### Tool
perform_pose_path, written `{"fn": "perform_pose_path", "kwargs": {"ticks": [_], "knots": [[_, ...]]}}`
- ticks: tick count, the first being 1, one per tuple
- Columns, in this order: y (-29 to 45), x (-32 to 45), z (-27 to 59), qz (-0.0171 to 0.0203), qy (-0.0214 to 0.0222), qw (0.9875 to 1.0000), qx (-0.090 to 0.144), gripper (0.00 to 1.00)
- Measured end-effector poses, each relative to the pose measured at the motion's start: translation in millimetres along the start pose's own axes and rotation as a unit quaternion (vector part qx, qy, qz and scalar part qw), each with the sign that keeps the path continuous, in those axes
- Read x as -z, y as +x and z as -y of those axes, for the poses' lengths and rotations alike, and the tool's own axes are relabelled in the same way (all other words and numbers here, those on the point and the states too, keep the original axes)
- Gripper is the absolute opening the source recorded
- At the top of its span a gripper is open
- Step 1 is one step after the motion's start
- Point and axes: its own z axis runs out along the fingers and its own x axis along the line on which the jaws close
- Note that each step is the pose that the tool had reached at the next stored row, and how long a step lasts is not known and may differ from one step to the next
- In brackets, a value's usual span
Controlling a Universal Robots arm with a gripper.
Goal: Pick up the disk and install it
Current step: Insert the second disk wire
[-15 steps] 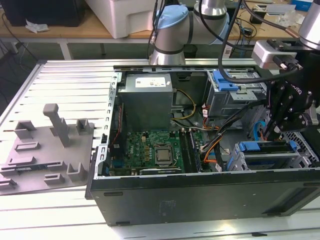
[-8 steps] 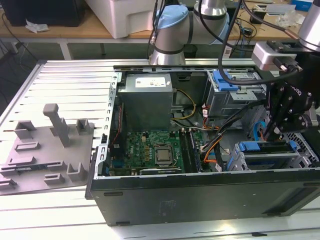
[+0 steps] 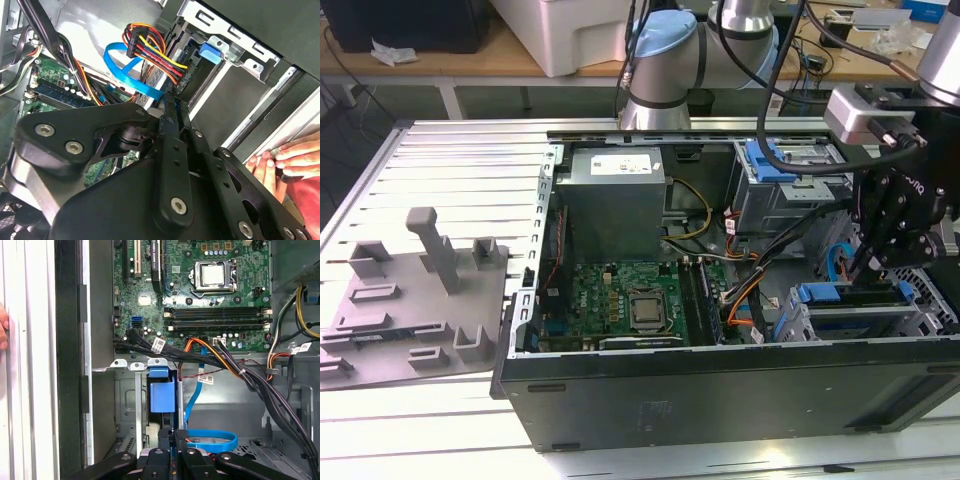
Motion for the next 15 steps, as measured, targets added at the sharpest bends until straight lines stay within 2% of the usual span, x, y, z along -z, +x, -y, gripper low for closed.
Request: {"fn": "perform_pose_path", "kwargs": {"ticks": [15], "knots": [[0.9,-0.9,0.1,-0.0006,0.0002,1.0,0.002,0.16]]}}
